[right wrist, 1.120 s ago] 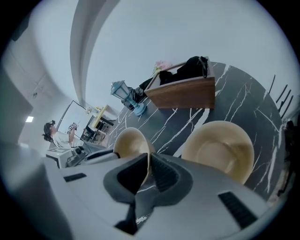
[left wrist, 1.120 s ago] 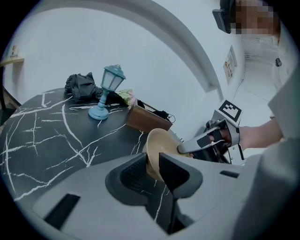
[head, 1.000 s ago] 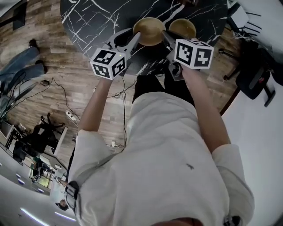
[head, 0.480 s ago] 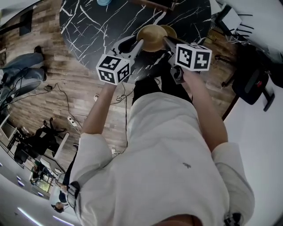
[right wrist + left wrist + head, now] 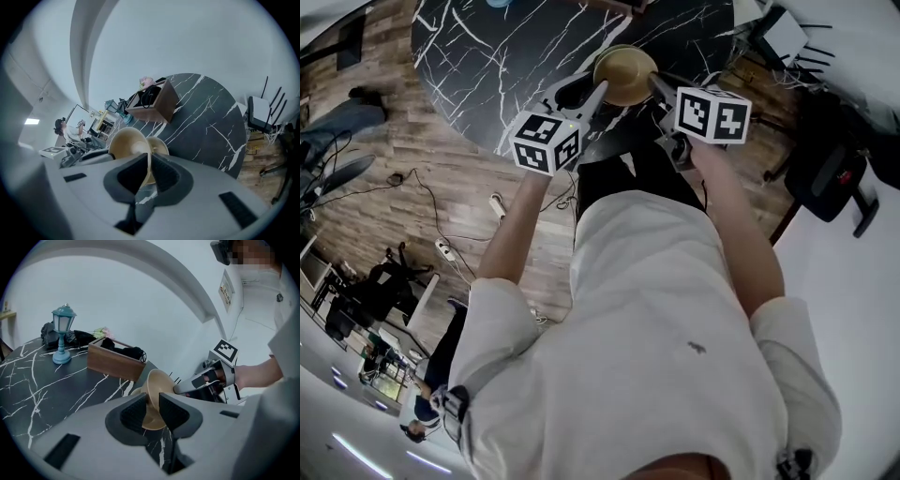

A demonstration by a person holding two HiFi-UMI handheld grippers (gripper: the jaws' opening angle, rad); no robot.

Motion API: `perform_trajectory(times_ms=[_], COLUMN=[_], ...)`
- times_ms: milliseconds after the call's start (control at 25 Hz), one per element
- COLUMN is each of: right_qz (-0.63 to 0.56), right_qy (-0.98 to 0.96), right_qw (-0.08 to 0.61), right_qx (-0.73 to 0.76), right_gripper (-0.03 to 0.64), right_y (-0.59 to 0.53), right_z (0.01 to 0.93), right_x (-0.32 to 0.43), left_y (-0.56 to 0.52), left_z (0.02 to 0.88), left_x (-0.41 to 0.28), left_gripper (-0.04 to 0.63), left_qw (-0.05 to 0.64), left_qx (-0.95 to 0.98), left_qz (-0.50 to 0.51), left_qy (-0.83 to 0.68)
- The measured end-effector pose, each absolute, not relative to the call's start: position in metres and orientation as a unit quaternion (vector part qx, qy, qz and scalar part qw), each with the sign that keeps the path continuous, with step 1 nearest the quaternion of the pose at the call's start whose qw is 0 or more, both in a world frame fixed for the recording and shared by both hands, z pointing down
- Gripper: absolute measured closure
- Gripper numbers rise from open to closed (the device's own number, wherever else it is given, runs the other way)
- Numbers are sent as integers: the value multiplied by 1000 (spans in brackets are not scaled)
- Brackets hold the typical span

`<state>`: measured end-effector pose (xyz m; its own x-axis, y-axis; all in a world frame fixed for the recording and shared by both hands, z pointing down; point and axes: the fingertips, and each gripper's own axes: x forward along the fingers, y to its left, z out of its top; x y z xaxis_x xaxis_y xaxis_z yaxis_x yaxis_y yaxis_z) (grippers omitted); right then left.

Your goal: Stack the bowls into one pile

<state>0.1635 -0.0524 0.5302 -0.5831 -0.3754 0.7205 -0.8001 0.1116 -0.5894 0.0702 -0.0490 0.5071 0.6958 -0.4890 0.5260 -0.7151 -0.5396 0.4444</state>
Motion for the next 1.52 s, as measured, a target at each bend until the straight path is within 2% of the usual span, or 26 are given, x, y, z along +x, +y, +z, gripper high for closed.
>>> perform_trajectory(times_ms=[440, 1520], right_qz=[527, 532], right_qy=[-721, -723], right_qw=[217, 230], right_qx=[393, 375], right_gripper=[588, 588], right_y=[-44, -42], right_z=[541, 561], right_x=[169, 168], left_y=[-45, -48], left_z=[525, 553], left_x=[75, 75], left_gripper=[509, 509], left_qw=[335, 302], left_qx=[849, 837], left_qz=[177, 215], left_qy=[-369, -402])
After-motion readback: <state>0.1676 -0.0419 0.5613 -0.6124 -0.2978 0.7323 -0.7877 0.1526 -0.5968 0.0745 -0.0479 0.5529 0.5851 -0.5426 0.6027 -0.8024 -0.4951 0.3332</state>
